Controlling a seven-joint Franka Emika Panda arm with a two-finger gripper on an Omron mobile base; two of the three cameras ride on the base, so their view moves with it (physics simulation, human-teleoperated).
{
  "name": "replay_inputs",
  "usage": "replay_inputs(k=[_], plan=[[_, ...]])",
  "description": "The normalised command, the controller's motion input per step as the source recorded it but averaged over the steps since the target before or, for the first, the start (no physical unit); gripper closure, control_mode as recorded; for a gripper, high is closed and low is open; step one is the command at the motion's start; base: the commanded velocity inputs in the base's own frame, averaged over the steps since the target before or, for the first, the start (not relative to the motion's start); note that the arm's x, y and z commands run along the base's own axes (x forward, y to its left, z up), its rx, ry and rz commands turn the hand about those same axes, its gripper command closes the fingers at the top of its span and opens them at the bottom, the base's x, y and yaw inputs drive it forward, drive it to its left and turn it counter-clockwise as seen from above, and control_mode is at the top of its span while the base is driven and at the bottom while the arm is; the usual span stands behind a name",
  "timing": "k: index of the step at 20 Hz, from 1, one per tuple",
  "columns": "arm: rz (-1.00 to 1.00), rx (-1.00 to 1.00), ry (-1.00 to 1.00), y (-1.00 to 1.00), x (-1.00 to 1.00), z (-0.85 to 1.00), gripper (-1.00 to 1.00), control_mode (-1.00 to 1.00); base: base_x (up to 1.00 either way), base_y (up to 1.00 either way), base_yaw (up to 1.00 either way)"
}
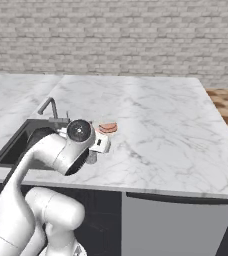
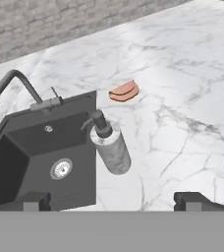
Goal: Open the cabinet. Pick the soap dispenser and place it next to the sink. Then close the cabinet.
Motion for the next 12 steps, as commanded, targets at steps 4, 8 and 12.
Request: replay_inputs(k=[4,8,12], plan=[[0.00,-0.01,-0.16,0.57,-0.83,0.36,-1.00,-1.00,0.00,0.00,0.00],[0.00,-0.01,-0.15,0.68,-0.50,0.66,-1.00,-1.00,0.00,0.00,0.00],[0.01,-0.05,-0.01,0.70,-0.26,0.46,-1.00,-1.00,0.00,0.00,0.00]])
